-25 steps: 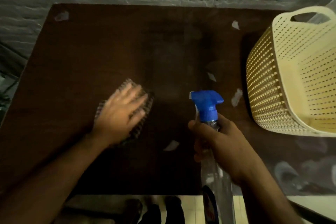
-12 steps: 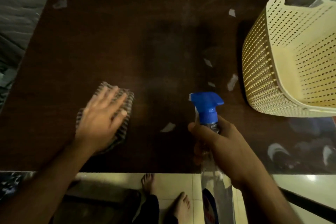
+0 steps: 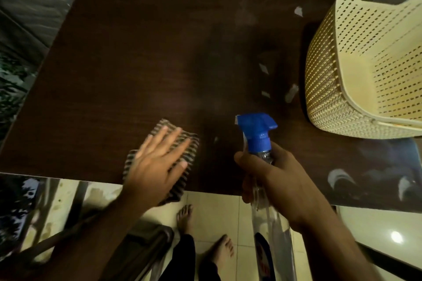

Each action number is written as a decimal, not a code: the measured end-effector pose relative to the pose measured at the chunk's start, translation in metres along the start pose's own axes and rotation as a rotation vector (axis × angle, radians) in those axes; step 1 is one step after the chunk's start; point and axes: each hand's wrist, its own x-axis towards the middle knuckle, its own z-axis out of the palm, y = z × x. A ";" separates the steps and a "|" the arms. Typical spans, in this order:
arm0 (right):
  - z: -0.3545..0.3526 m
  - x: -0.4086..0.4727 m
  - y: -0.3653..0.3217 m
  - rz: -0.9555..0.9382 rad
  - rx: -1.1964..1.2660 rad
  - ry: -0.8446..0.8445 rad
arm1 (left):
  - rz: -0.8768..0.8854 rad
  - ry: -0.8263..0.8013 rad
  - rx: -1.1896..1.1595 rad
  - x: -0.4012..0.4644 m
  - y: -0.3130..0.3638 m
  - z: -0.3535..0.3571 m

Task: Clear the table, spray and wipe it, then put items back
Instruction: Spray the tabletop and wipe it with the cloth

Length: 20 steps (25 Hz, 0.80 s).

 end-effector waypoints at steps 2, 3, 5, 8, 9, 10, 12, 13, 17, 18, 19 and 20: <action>-0.002 -0.002 0.005 0.002 -0.024 0.003 | -0.119 0.015 0.016 0.029 -0.029 -0.007; -0.001 -0.003 0.006 -0.005 -0.037 0.007 | -0.190 0.047 0.030 0.061 -0.036 -0.011; 0.000 -0.004 0.007 -0.019 -0.034 0.007 | -0.326 0.038 0.059 0.124 -0.030 -0.011; 0.004 -0.009 0.005 -0.021 0.011 -0.019 | -0.231 -0.028 0.139 0.135 0.010 0.002; 0.005 -0.012 0.004 -0.025 0.015 -0.025 | -0.127 -0.050 0.166 0.111 0.028 0.006; 0.005 -0.014 0.004 -0.031 0.016 -0.028 | -0.038 -0.050 0.144 0.078 0.041 0.009; 0.004 -0.017 0.006 -0.031 0.024 -0.027 | 0.073 -0.065 0.025 0.012 0.046 0.010; 0.003 -0.018 0.008 -0.021 0.030 -0.023 | 0.078 -0.075 0.016 -0.009 0.038 0.007; 0.002 -0.021 0.018 0.001 0.027 0.006 | -0.166 -0.038 0.029 0.020 -0.028 -0.012; 0.003 -0.021 0.019 0.002 0.023 0.009 | -0.231 -0.016 0.023 0.044 -0.033 -0.014; 0.004 -0.021 0.020 0.002 0.019 0.007 | -0.277 0.002 0.026 0.066 -0.032 -0.013; 0.005 -0.022 0.020 0.002 0.017 0.005 | -0.305 0.004 0.028 0.084 -0.023 -0.011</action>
